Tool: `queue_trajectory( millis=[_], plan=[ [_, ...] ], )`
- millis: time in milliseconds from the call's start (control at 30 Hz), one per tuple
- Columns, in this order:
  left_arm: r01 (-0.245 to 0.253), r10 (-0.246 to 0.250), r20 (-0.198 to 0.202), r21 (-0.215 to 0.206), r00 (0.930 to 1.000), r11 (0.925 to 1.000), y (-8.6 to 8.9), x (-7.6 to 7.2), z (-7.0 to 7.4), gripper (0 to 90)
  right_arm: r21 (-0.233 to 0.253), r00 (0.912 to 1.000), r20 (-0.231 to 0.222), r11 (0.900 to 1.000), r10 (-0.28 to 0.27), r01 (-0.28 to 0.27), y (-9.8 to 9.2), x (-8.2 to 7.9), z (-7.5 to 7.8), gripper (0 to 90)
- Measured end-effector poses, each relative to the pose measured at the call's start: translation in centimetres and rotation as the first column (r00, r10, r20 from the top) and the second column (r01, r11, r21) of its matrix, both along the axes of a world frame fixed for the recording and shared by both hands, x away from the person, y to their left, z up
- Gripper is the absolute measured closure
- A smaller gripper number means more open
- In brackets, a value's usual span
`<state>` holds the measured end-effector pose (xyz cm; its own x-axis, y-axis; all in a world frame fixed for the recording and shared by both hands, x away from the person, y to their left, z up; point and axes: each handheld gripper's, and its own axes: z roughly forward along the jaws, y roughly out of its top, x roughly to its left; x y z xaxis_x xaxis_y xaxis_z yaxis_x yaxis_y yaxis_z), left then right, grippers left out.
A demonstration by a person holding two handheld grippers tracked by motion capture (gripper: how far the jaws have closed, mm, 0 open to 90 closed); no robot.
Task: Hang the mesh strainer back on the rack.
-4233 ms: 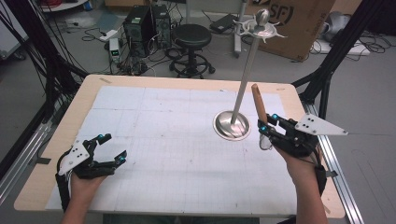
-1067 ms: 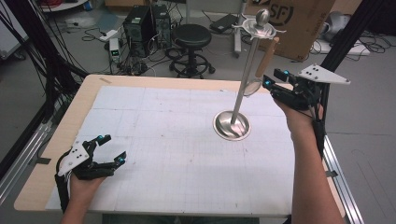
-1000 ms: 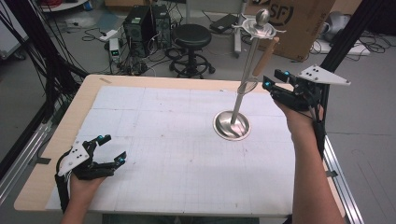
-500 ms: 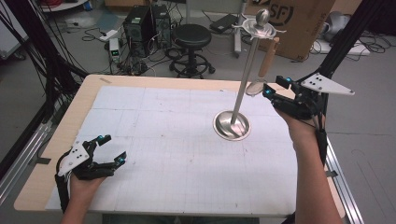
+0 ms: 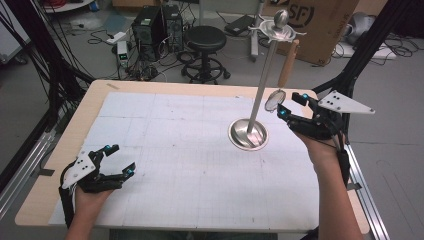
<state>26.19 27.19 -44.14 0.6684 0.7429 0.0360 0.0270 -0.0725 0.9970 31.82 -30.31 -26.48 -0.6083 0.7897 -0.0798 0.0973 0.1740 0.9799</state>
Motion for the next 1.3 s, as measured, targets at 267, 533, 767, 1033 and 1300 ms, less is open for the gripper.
queue_trajectory(
  millis=[267, 533, 767, 1033, 1300],
  plan=[
    [-0.001, 0.001, -0.002, -0.001, 1.0000, 1.0000, 0.0, 0.0, 0.0, 15.2, 0.018, 0.9998, -0.012, 1.000, 0.017, -0.017, -0.3, -0.5, -2.0, 34.6],
    [0.002, -0.002, -0.003, 0.004, 1.0000, 1.0000, 0.0, 0.0, 0.0, 15.2, 0.026, 0.9993, -0.026, 0.999, 0.026, -0.025, -0.6, -1.1, -4.0, 31.6],
    [0.004, -0.004, -0.007, 0.002, 1.0000, 1.0000, 0.0, 0.0, -0.1, 15.2, 0.031, 0.9992, -0.023, 0.999, 0.033, -0.033, -0.6, -1.6, -5.9, 31.3],
    [0.004, -0.004, -0.009, 0.005, 1.0000, 1.0000, 0.0, 0.0, -0.2, 15.2, 0.060, 0.9987, -0.030, 0.997, 0.040, -0.039, -0.6, -2.2, -8.4, 26.9],
    [0.004, -0.004, -0.012, 0.004, 0.9999, 1.0000, -0.1, 0.0, -0.3, 15.2, 0.063, 0.9984, -0.028, 0.997, 0.050, -0.048, -0.7, -2.7, -10.3, 21.7]
  ],
)
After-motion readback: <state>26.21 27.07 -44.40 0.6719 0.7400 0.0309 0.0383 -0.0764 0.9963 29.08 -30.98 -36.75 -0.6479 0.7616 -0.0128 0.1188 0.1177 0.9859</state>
